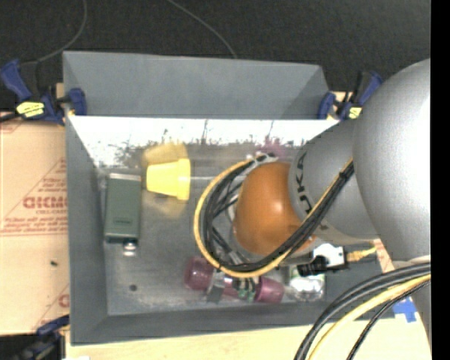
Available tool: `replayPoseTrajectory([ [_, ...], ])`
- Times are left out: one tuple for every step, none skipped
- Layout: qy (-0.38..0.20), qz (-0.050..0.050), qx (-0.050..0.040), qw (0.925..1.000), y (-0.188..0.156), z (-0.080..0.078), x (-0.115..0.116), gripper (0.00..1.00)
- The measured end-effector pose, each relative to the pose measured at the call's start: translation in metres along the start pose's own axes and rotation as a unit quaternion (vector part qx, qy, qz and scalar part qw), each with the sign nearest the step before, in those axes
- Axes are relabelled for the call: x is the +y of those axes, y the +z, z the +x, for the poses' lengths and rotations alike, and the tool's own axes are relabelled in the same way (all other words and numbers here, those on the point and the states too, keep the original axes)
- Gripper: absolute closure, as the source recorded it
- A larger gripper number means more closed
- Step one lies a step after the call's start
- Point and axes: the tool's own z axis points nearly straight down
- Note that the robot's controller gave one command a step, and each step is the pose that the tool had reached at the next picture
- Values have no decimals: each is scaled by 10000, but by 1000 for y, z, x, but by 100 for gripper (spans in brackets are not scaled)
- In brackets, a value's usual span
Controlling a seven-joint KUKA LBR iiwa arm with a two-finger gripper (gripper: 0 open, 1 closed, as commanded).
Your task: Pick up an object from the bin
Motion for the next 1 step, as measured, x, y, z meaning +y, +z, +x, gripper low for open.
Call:
replayPoseTrajectory([
  [-19,-11,-29,10000,-62,-2,0,100],
])
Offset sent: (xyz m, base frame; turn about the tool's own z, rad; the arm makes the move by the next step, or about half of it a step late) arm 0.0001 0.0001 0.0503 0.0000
